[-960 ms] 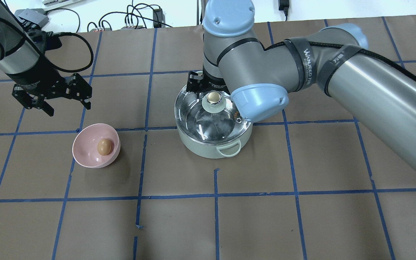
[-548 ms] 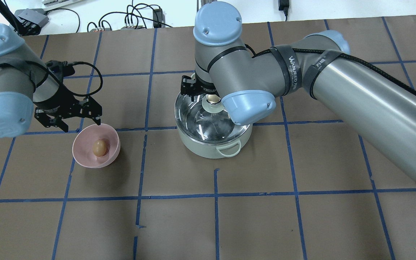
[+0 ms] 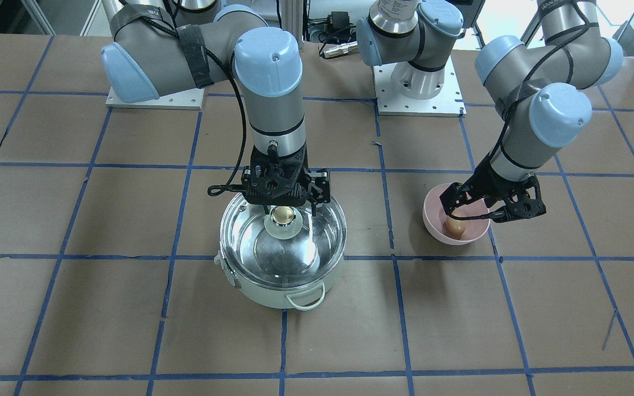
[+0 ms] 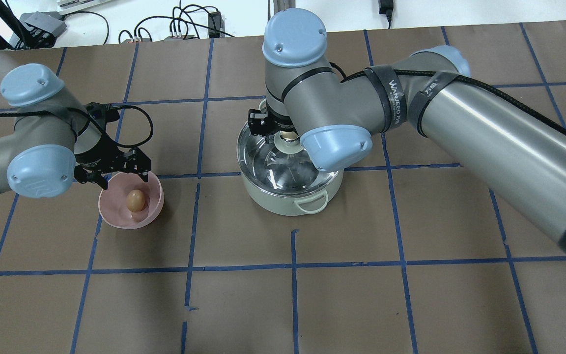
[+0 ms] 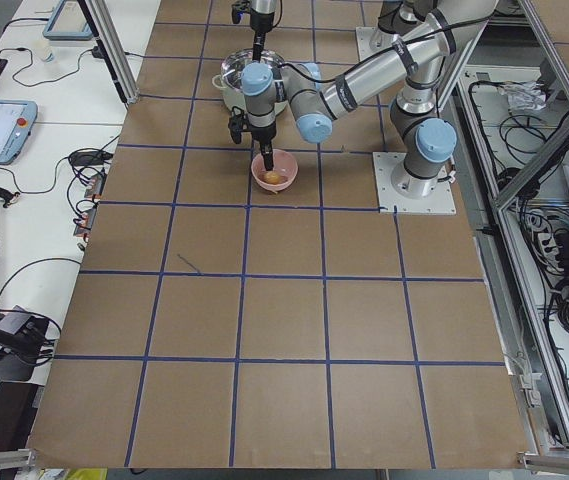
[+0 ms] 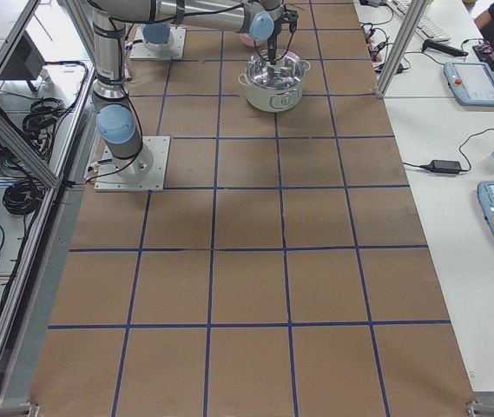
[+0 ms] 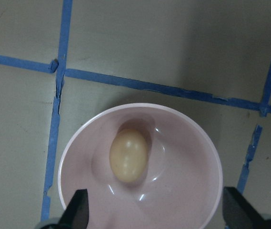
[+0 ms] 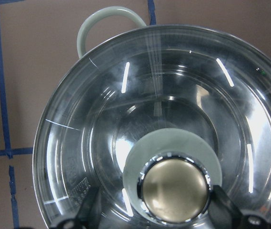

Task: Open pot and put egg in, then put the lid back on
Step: 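Grasp the lid knob with the right gripper while the left gripper descends over the egg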

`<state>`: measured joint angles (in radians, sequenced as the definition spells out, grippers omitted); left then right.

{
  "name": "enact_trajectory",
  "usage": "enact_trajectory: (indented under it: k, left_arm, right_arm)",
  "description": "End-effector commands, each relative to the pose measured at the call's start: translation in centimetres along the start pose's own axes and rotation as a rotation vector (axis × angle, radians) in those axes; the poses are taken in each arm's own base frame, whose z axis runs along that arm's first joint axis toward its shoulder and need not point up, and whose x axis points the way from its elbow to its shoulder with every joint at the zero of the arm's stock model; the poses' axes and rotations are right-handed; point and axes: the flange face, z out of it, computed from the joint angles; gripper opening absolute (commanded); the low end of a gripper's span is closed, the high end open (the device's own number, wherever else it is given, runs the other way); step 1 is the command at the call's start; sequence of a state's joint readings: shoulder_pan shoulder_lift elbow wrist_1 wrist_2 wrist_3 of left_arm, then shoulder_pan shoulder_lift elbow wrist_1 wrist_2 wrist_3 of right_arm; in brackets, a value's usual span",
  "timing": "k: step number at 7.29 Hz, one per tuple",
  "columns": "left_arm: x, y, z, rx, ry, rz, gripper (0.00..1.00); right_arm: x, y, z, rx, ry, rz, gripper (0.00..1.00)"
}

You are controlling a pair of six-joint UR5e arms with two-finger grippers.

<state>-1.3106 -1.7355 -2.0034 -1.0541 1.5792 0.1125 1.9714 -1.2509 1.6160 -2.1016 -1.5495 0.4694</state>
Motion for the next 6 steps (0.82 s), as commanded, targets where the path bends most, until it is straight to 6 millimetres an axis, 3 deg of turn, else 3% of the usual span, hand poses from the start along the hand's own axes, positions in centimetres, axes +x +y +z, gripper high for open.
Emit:
enact_trajectory:
  k: [1,6]
  left_arm:
    - [0.1,0.7,1.8,-0.01,0.001,0.039,1.0]
    - [0.0,0.1,3.0,-0.007,0.011,0.127,0.99]
  right_arm:
    - [0.2,-0.2,0.3,0.0,0.011,-0.027,0.77]
    - [0.8,-1.3,0.6,0.006,0.009,-0.029,0.75]
